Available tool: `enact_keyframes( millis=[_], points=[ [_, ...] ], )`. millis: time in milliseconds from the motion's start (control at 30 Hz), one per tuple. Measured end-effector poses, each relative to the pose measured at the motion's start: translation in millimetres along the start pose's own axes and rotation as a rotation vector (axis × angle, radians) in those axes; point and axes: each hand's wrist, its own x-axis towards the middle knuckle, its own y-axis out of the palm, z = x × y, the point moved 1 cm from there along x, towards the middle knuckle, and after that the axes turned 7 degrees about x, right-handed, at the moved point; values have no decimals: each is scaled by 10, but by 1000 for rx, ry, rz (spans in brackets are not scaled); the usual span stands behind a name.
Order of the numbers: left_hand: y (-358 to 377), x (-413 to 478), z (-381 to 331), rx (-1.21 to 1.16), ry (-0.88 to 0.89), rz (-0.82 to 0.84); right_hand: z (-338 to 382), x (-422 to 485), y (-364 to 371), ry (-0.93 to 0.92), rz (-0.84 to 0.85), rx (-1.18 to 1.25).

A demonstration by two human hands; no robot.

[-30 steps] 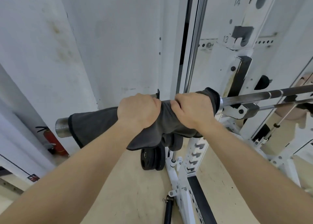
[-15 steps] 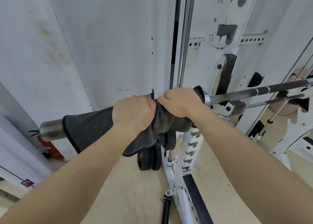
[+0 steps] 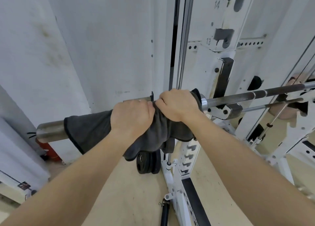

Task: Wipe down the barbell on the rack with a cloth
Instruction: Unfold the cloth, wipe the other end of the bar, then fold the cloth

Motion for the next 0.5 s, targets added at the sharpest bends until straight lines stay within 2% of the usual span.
enact_keyframes(
  millis=[33, 100, 167, 233, 267, 333, 400, 433, 500],
  points=[
    [-2, 0, 1, -8, -19, 5, 10, -107, 53, -12, -118, -42],
    [41, 116, 31, -41, -58, 84, 17, -193, 79, -25, -162, -57],
    [51, 230, 56, -93, -58, 158, -24, -6, 30, 4, 66, -18],
    [51, 198, 49, -4, -27, 100, -52, 200, -3, 43, 355, 67],
    [60, 152, 32, 41, -28, 63, -62, 263, 9, 32, 434, 79],
    [38, 30, -32, 27, -24, -39, -91, 295, 54, -7, 459, 26],
    [49, 23, -30, 0, -33, -51, -102, 209, 98, 4, 330, -4],
    [101, 107, 14, -2, -8, 0, -72, 114, 106, 33, 178, 18],
    [151, 292, 121, -111, 41, 228, -4, -77, 173, 47, -174, -19]
  ],
)
